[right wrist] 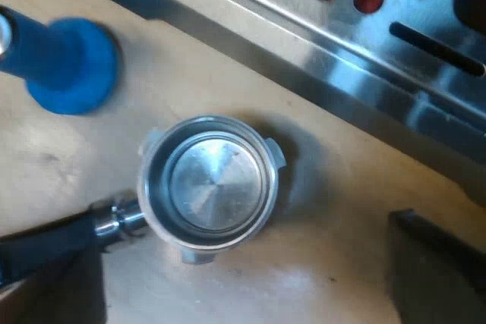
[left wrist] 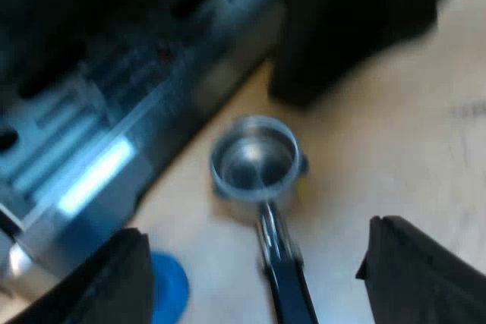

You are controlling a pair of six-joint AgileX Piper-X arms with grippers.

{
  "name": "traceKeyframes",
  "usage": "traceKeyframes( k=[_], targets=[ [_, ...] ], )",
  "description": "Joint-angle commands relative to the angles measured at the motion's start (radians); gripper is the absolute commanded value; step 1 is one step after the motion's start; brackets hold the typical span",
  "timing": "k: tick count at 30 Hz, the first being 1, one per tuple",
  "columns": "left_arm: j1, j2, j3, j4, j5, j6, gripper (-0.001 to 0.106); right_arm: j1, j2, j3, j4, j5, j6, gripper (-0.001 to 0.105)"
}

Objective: Put the handle in the coffee machine

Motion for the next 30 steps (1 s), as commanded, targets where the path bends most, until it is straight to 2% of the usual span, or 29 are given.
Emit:
traceKeyframes(
  k=[1,5,8,17,24,30],
  targets=[
    [-0.003,-0.002,0.021,-0.061,-0.027,-0.011,0.062,-0.004,0.042,-0.033,0.014,-0.063,-0.065,0.076],
    [-0.003,-0.002,0.067,-0.157,-0.027,-0.059,0.062,-0.004,0.071,-0.04,0.02,-0.061,-0.111,0.076],
    [-0.003,-0.002,0.096,-0.204,-0.027,-0.062,0.062,-0.004,0.079,-0.042,0.015,-0.061,-0.157,0.076],
    [-0.003,-0.002,0.097,-0.213,-0.012,-0.06,0.062,-0.004,0.092,-0.041,-0.026,-0.061,-0.264,0.076],
    [-0.003,-0.002,0.097,-0.213,-0.012,-0.048,0.062,0.053,0.137,-0.041,-0.091,-0.019,-0.311,0.079],
    [-0.003,-0.002,0.097,-0.213,-0.012,-0.048,0.062,0.069,0.188,-0.041,-0.091,-0.013,-0.305,0.079]
  ],
)
